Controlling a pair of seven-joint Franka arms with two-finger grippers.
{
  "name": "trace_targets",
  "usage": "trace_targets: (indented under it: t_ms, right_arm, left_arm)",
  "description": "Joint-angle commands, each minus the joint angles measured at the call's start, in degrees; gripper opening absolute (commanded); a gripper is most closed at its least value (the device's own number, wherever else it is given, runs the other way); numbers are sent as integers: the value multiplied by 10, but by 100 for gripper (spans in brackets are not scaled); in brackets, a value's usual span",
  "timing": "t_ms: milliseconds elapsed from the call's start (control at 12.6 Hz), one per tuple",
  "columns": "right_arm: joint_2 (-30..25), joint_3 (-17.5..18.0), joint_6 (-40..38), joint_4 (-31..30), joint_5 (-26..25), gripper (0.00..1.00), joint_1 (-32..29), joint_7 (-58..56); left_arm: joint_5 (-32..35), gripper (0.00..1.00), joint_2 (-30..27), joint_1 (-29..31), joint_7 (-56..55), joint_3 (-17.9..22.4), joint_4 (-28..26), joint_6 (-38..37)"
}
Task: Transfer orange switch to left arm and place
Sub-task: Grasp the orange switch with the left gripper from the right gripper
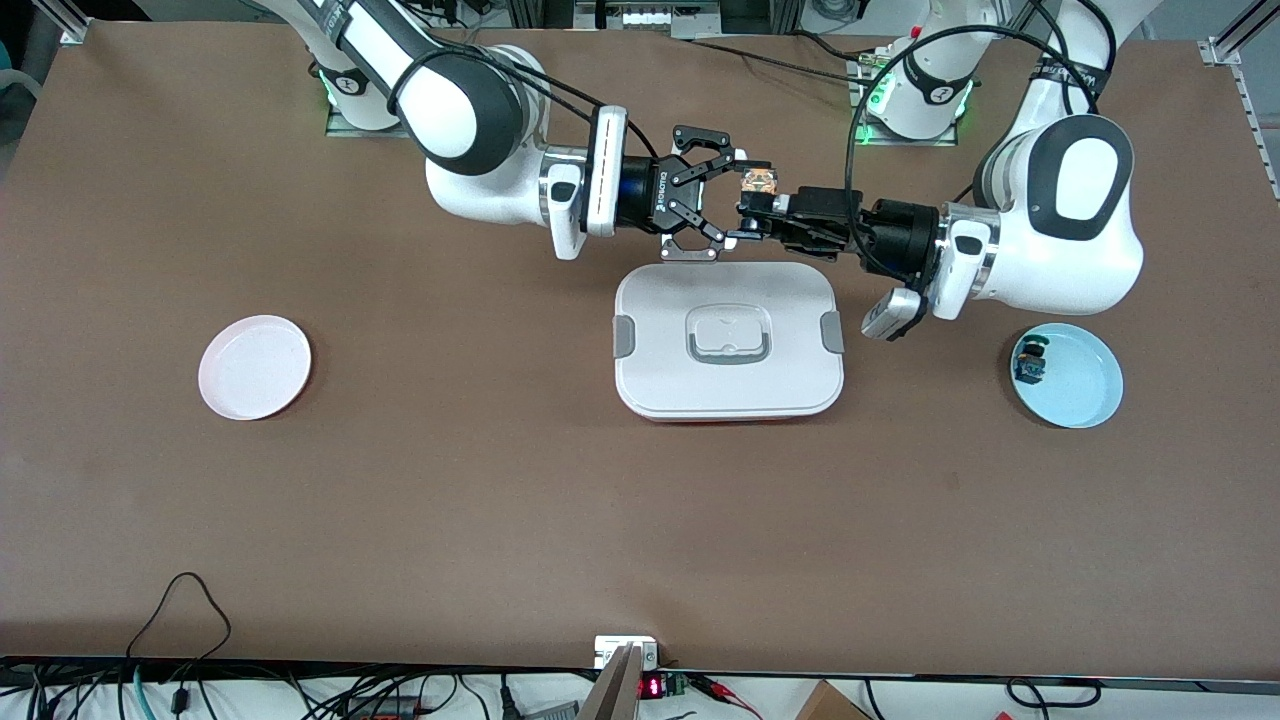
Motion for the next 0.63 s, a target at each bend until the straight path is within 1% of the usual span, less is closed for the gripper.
trace_targets:
  t_ms: [0,79,237,316,395,474,553]
  right_arm:
    - [13,3,14,17,14,3,7,-19]
    - [13,3,14,17,14,3,7,-19]
    - [14,3,14,17,14,3,7,-19]
    - [14,3,14,17,14,9,7,-15]
    - [14,3,14,17,14,29,6,-11]
    - [14,1,11,17,15,99,3,-1]
    - [14,0,10,17,13,100,1,13]
  left_arm:
    - [-17,38,-20,7,-12,-8,-14,-2]
    - [-17,38,-26,7,-20,-8,-14,-8]
    - [-16,33,-30,8,-28,-8,-14,-16]
    - [-16,32,-30,9,-28,-8,-14,-19]
    - [-16,30,-30,11,-28,-8,-14,-19]
    - [-16,30,-30,11,-28,-8,-13,-19]
    - [-16,30,-29,11,-28,-8,-13,-19]
